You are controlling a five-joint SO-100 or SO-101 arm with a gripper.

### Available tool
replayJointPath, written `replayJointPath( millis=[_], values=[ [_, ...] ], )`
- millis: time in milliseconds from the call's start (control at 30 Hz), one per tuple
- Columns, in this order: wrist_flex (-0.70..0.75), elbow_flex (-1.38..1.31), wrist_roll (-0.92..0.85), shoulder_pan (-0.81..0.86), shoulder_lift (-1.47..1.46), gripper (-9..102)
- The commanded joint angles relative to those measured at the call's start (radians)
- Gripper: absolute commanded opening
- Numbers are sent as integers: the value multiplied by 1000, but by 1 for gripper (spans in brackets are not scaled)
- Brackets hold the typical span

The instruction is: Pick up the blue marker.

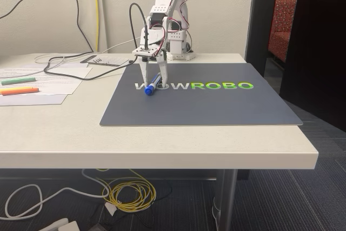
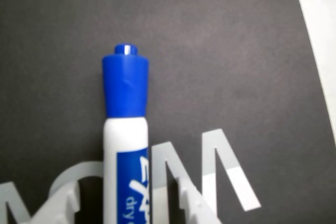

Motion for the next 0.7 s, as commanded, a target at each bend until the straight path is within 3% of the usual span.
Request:
replayJointPath(
  millis=[0, 667],
  values=[
    [-25, 9, -9, -5, 28, 24],
    [-61, 11, 11, -20, 15, 13]
  ],
)
